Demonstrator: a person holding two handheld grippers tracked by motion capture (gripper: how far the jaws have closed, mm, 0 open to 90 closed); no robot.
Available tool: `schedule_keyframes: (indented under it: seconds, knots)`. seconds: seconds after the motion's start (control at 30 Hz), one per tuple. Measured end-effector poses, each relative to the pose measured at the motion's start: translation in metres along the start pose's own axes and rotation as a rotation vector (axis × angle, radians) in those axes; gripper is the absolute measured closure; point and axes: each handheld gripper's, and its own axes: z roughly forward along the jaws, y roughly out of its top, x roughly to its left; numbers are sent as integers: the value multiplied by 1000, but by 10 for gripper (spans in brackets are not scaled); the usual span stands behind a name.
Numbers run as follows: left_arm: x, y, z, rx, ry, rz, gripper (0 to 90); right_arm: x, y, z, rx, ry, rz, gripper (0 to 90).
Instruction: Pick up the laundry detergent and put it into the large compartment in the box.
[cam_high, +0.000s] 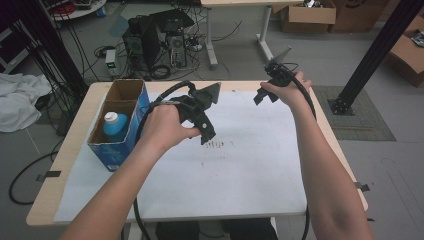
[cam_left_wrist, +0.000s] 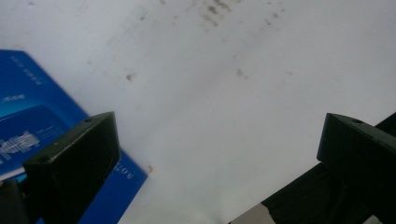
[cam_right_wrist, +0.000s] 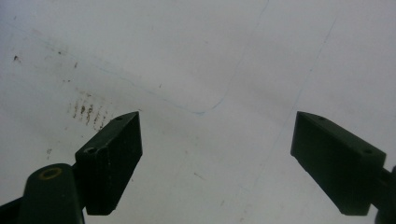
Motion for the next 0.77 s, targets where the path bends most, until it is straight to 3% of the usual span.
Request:
schedule_keyframes:
  seconds: [0.23, 0.77]
  knots:
    - [-8, 4, 6, 3, -2, 35, 1, -2, 0, 1, 6, -3, -2, 165]
    - [-9, 5, 5, -2, -17, 34, 1, -1, -1, 0, 3, -8, 2, 166]
